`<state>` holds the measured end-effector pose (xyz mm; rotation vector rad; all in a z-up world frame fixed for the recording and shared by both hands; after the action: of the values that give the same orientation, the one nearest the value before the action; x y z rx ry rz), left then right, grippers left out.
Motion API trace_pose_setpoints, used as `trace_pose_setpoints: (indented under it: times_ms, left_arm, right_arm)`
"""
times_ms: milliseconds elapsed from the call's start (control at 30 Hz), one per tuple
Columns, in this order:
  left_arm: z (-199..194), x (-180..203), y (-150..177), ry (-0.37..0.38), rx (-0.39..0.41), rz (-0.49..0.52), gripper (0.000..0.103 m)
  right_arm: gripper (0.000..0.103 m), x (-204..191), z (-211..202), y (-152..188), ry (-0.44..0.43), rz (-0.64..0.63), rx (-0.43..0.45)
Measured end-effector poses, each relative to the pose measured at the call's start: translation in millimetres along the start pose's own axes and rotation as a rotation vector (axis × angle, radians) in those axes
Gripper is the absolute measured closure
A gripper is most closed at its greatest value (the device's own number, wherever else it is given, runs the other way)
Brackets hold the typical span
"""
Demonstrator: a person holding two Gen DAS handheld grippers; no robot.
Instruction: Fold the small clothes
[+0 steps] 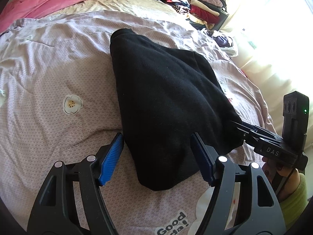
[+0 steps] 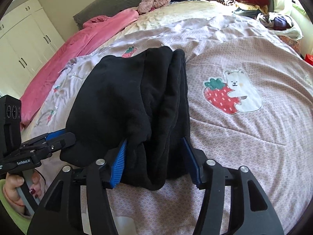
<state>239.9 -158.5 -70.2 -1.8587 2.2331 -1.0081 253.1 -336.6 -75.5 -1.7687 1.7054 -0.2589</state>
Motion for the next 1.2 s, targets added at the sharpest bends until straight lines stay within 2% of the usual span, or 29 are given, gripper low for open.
trace_pose_setpoints:
  times_ms: [167, 333, 367, 400, 467, 533, 633, 867, 1000, 1200]
  left_arm:
    - [-8, 0, 0, -0.006, 0.008, 0.006, 0.037]
    - [-18, 0, 1, -0.012, 0.022, 0.018, 0.026]
    - [-21, 0, 0, -0.016, 0.028, 0.018, 0.024]
    - [-24, -1, 0, -0.015, 0.034, 0.015, 0.022]
    - [-31, -3, 1, -0.015, 0.045, 0.010, 0.018]
    - [-39, -5, 1, -0.033, 0.066, 0.010, 0.010]
    - [-49, -7, 3, -0.056, 0.086, 0.014, 0.010]
    - [-83, -5, 14, -0.104, 0.151, 0.053, 0.009]
    - [-104, -6, 23, -0.139, 0.205, 0.075, 0.009]
    - [-131, -7, 42, -0.145, 0.251, 0.076, 0.009]
  right_arm:
    - [0.036, 1, -8, 0, 0.042, -0.004, 0.017]
    - [0.032, -3, -24, 0, 0.088, -0.024, 0.056]
    - [0.027, -4, -28, -1, 0.103, -0.031, 0.069]
    - [0.016, -6, -34, -2, 0.123, -0.039, 0.093]
    - [0.008, -12, -49, -2, 0.157, -0.056, 0.148]
    - [0.007, -17, -60, -3, 0.174, -0.086, 0.186]
    - [0.005, -25, -78, -1, 0.223, -0.112, 0.245]
    - [0.004, -33, -117, 13, 0.241, -0.081, 0.356]
    - [0.004, -38, -135, 26, 0.256, -0.076, 0.391]
    - [0.004, -51, -157, 53, 0.280, -0.101, 0.414]
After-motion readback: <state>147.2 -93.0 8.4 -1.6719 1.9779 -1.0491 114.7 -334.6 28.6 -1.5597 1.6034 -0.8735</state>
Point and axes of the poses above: each gripper's, at about its wrist camera, not at the fingertips, and z roughly the way its jaws point, x to its right, y to its underside, the point moved 4 cm from there along z, roughly the way its jaws point, and after that the axes turned 1 degree about -z, right-handed, at the moved point
